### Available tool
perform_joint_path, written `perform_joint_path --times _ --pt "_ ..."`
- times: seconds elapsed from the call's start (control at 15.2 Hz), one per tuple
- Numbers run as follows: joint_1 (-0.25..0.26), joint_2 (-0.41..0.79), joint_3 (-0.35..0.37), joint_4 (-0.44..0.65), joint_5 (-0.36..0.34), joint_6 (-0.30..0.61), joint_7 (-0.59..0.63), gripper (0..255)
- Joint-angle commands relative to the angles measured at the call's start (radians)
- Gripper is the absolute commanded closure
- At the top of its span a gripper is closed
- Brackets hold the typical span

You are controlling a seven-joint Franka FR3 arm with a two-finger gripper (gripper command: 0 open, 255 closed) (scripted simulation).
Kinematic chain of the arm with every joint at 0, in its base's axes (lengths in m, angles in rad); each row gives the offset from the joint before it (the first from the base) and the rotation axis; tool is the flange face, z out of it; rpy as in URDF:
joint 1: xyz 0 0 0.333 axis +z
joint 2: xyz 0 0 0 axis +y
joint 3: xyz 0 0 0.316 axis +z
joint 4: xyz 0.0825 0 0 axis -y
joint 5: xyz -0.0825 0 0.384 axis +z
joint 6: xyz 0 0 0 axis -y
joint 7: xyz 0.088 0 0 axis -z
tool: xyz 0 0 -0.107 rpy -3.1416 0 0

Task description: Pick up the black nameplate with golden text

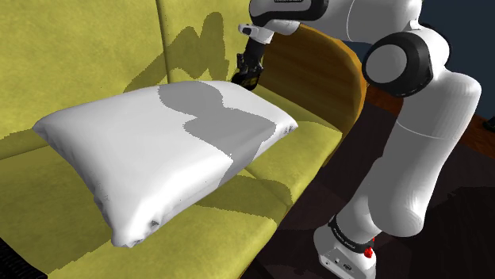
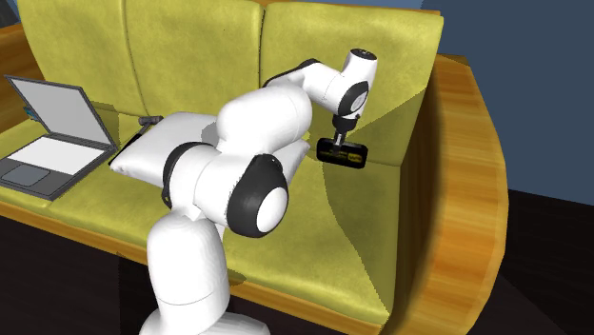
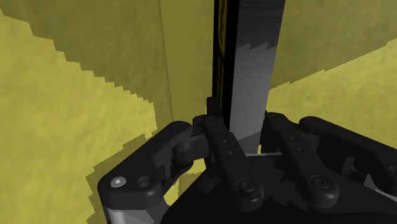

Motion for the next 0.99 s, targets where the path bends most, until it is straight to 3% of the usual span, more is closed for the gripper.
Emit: perform_joint_path --times 0.0,0.92 --pt "0.0 -0.001 0.0 0.025 -0.003 -0.025 0.008 255" --pt "-0.02 0.019 -0.005 0.215 0.001 -0.196 0.029 255"
